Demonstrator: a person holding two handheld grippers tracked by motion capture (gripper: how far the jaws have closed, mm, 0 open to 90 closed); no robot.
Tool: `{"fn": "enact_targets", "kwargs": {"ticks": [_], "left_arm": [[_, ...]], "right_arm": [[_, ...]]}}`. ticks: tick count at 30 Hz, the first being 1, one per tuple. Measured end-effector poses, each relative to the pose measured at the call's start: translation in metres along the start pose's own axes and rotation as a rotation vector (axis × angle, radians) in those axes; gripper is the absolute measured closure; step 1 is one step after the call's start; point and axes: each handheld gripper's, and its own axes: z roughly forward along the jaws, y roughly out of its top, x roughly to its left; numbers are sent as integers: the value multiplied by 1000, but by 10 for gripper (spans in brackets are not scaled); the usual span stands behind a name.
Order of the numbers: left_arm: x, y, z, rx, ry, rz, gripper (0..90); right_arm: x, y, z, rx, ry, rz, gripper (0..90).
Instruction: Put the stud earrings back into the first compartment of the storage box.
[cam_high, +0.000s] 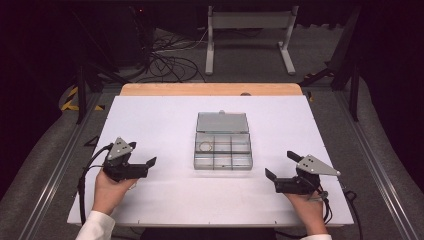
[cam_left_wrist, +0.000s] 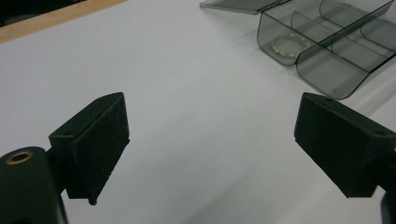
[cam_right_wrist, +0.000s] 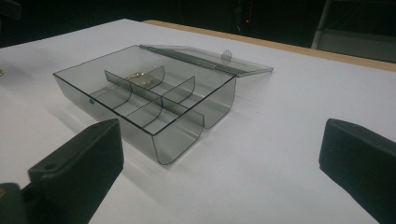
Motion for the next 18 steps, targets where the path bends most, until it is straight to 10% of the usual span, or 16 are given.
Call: {"fn": "enact_targets", "kwargs": {"ticks": [18], "left_arm": [[27, -44, -19, 91, 10, -38, 342]], "right_arm": [[1, -1, 2, 12, -2, -5, 6]]}}
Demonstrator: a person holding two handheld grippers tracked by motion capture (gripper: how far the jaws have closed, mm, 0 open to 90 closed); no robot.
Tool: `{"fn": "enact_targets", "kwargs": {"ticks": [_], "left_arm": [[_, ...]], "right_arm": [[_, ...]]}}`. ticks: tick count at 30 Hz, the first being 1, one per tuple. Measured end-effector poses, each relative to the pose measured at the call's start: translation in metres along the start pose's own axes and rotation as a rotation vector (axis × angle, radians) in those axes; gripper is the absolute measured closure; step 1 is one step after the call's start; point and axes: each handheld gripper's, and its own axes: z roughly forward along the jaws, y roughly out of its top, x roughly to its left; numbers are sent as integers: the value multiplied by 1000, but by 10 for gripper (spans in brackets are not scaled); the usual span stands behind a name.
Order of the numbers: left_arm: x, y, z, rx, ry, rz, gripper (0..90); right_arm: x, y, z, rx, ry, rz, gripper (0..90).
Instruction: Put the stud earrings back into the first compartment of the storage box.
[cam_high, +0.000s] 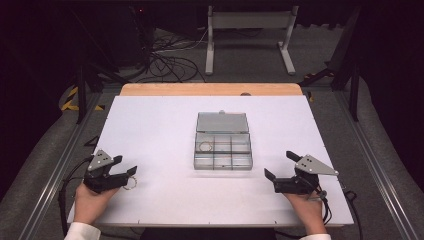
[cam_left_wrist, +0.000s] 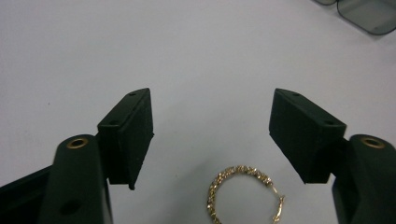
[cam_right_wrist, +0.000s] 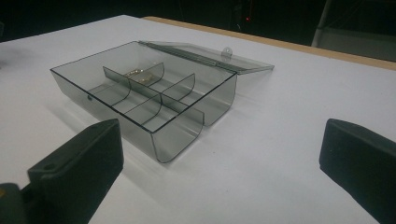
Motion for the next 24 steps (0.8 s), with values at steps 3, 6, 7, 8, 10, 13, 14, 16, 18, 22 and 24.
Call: {"fn": "enact_targets", "kwargs": {"ticks": [3, 6, 7, 8, 10, 13, 14, 16, 18, 22, 24], "left_arm": [[3, -4, 0, 27, -6, 9, 401], [6, -9, 2, 54, -7, 20, 433], [7, -11, 2, 62, -11, 18, 444], [8, -12, 3, 67, -15, 19, 458], [9, -15, 4, 84, -24, 22, 485], [9, -19, 8, 102, -34, 20, 524], [9, -20, 9, 112, -36, 22, 538], [9, -21, 9, 109, -44, 23, 563], [7, -21, 9, 106, -46, 32, 601], [4, -23, 9, 96, -44, 52, 686], [4, -24, 9, 92, -52, 46, 714]], "right_arm": [[0, 0, 0, -3, 0, 1, 6], [0, 0, 0, -2, -1, 1, 6], [0, 0, 0, -2, -1, 1, 6], [0, 0, 0, -2, -1, 1, 6], [0, 0, 0, 0, -2, -2, 7], [0, 0, 0, 5, -2, -6, 7], [0, 0, 0, 6, -2, -6, 7], [0, 0, 0, 3, -2, -5, 7], [0, 0, -1, 2, -3, -5, 7], [0, 0, -1, -3, -3, -2, 7], [0, 0, -1, -2, -4, -2, 8]]}}
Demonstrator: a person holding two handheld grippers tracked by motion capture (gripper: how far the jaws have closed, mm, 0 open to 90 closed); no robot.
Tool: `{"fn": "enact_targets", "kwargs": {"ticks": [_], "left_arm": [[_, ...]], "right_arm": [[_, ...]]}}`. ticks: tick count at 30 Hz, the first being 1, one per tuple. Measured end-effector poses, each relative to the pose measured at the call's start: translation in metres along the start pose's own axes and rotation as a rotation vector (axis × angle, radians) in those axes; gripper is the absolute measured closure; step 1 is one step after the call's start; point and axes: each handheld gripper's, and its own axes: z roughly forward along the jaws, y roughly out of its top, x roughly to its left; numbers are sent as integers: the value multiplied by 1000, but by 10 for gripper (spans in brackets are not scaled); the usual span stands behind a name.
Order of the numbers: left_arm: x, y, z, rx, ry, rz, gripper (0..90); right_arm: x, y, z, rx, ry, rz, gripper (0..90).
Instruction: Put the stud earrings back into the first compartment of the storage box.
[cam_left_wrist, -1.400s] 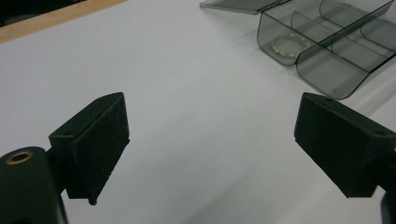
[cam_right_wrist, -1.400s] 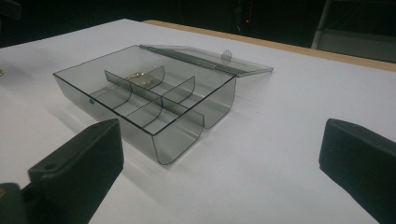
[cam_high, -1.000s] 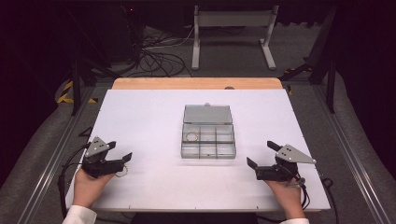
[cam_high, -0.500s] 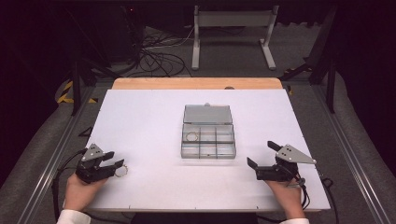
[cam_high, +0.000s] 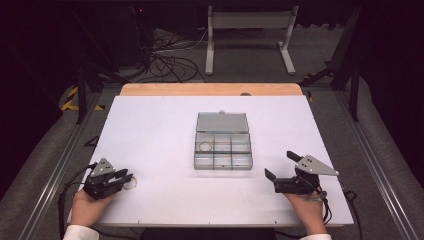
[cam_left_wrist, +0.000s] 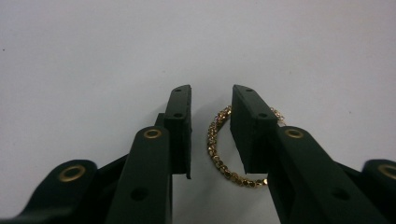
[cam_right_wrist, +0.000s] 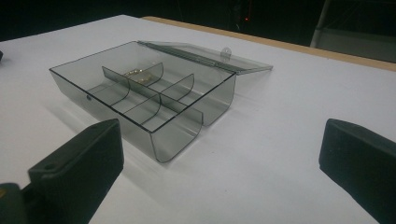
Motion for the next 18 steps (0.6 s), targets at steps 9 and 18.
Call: {"fn": "enact_targets", "kwargs": {"ticks": [9, 18], "left_arm": [[-7, 0, 2, -4, 12, 30, 865], [-9, 10, 3, 20, 14, 47, 866]], "right_arm": [[0, 0, 0, 3, -1, -1, 8], [0, 0, 0, 0, -3, 2, 8]]}}
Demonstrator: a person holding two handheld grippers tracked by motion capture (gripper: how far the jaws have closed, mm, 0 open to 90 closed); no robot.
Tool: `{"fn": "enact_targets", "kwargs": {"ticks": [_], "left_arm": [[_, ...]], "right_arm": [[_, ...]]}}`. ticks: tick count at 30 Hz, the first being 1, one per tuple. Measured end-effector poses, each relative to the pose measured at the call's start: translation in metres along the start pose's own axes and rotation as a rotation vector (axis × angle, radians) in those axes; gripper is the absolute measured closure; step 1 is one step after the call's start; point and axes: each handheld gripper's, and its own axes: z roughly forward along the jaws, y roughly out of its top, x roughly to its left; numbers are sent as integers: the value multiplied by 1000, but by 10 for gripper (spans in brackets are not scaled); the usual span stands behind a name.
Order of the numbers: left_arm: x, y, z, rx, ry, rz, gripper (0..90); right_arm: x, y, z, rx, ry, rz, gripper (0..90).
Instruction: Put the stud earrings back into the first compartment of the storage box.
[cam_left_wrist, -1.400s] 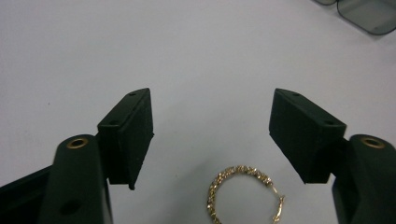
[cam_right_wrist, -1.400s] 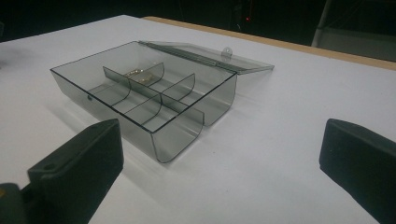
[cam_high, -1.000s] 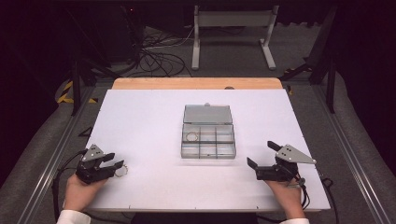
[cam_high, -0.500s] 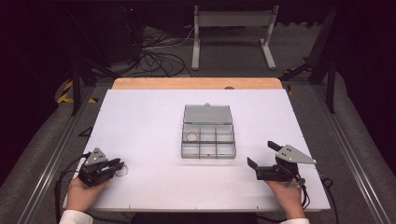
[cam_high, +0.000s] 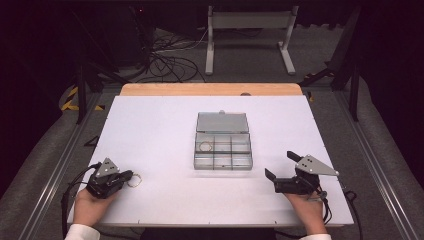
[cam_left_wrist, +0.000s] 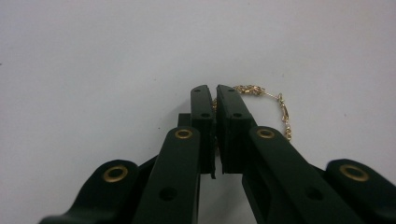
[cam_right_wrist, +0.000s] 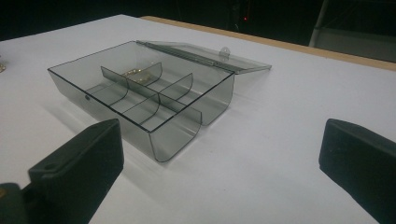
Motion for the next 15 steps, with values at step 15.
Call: {"fn": "enact_targets", "kwargs": {"ticks": [15], "left_arm": [[-17, 34, 6, -72, -65, 22, 865]], "right_arm": [[-1, 0, 0, 4, 0, -1, 8]]}}
